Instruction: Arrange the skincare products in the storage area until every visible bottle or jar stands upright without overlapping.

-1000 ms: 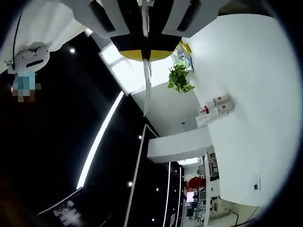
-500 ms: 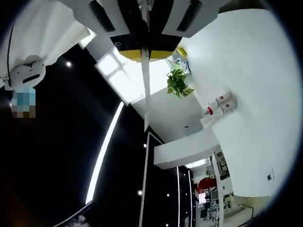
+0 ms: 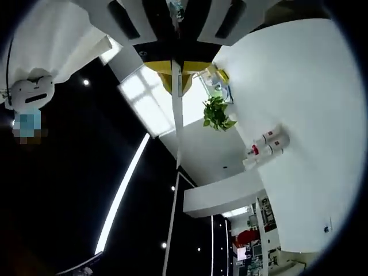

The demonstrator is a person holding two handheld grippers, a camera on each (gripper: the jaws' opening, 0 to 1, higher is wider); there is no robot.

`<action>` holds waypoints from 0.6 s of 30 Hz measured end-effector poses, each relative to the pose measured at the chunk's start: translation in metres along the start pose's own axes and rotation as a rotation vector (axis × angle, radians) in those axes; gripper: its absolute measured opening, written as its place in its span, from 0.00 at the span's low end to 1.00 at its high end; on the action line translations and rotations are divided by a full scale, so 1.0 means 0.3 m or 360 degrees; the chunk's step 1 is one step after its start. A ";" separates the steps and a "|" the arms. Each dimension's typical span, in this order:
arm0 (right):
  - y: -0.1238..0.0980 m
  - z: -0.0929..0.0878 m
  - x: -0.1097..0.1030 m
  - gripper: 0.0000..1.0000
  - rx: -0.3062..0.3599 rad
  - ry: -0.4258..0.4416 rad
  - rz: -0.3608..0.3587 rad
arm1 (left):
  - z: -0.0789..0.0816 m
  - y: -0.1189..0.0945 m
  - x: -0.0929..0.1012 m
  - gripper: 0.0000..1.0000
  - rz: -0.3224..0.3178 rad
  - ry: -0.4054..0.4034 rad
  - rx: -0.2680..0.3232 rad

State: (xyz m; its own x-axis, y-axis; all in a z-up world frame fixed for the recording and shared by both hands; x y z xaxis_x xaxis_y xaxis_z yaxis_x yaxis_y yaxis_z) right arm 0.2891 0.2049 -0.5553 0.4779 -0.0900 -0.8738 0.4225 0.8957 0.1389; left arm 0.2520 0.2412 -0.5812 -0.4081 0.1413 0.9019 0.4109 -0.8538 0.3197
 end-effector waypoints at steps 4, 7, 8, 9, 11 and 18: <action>0.020 0.015 -0.020 0.10 -0.0023 -0.0224 -0.0047 | 0.032 -0.007 0.014 0.02 -0.0021 -0.0048 0.0069; 0.019 0.066 -0.052 0.27 -0.0005 -0.0520 -0.0137 | 0.055 -0.023 0.022 0.02 -0.0013 -0.0067 0.0095; 0.017 0.075 -0.067 0.27 -0.0016 -0.0585 -0.0142 | 0.062 -0.029 0.018 0.02 0.0015 -0.0060 0.0100; 0.015 0.086 -0.080 0.27 -0.0051 -0.0699 -0.0171 | 0.061 -0.034 0.014 0.02 0.0040 -0.0048 0.0090; 0.008 0.091 -0.072 0.33 -0.0111 -0.0830 -0.0252 | 0.064 -0.038 0.015 0.02 0.0057 -0.0037 0.0081; -0.058 0.108 -0.004 0.43 -0.0112 -0.0972 -0.0427 | 0.078 -0.048 -0.016 0.02 0.0178 -0.0052 0.0043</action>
State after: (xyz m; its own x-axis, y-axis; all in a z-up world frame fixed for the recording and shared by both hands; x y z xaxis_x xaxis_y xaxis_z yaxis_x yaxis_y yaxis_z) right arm 0.3062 0.1754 -0.5414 0.7220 -0.5252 -0.4504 0.5461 0.8323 -0.0953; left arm 0.2672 0.2647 -0.5833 -0.3318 0.0626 0.9413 0.4745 -0.8513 0.2239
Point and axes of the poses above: the point that each gripper's makers call its tool centre point, and the gripper's own axes: y roughly forward along the fingers, x roughly to its right, z roughly out of its top, the point moved 1 cm from there along -y, roughly backward along the fingers, and after that the axes turned 3 degrees about -y, right-handed, at the moved point
